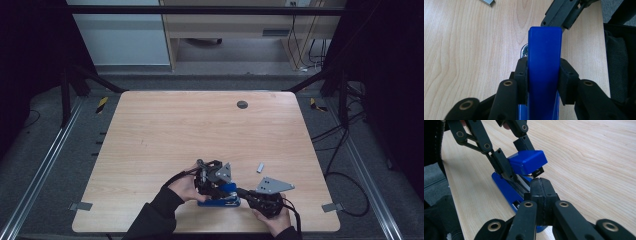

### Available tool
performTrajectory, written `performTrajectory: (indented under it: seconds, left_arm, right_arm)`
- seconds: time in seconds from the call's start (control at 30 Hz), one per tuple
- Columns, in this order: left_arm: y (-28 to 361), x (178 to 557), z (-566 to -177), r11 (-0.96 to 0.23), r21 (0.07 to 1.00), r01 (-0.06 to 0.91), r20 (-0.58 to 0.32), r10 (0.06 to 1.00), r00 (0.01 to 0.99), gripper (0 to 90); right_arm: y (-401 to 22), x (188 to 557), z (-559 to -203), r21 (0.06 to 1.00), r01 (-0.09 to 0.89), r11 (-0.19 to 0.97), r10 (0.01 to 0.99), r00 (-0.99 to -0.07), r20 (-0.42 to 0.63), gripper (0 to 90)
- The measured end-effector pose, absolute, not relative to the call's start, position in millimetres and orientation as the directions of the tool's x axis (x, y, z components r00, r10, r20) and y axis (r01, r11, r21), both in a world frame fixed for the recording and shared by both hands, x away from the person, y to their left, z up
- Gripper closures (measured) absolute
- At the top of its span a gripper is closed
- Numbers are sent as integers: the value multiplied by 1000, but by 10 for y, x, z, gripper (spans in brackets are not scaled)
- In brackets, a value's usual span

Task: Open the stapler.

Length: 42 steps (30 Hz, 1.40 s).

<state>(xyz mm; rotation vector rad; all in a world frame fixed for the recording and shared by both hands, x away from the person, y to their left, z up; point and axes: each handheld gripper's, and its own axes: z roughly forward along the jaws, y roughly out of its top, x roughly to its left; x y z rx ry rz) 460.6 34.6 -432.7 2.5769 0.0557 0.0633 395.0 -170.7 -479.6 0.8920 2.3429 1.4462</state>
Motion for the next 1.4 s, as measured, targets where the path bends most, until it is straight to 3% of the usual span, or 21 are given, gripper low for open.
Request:
performTrajectory:
  seconds: [0.2, 0.47, 0.8, 0.93, 1.4]
  left_arm:
    - [351, 4615, -4313, -852, 522, 45, 34, 73, 997, 582]
    - [248, 4640, -4144, -899, 438, 8, 54, 35, 998, 551]
    - [67, 4659, -4116, -937, 349, -26, 50, -9, 999, 591]
    - [57, 4661, -4118, -938, 346, -25, 30, -15, 999, 650]
    - [86, 4658, -4112, -933, 360, -9, 20, -2, 1000, 658]
  right_arm:
    - [-1704, 3948, -4791, 873, 366, 323, 613, -784, 102, 900]
    - [-1702, 3947, -4783, 876, 361, 321, 610, -786, 101, 900]
    - [-1702, 3947, -4782, 876, 359, 322, 608, -788, 100, 900]
    - [-1698, 3946, -4784, 875, 360, 325, 608, -788, 98, 900]
    - [-1763, 3893, -4842, 857, 404, 320, 629, -767, 127, 900]
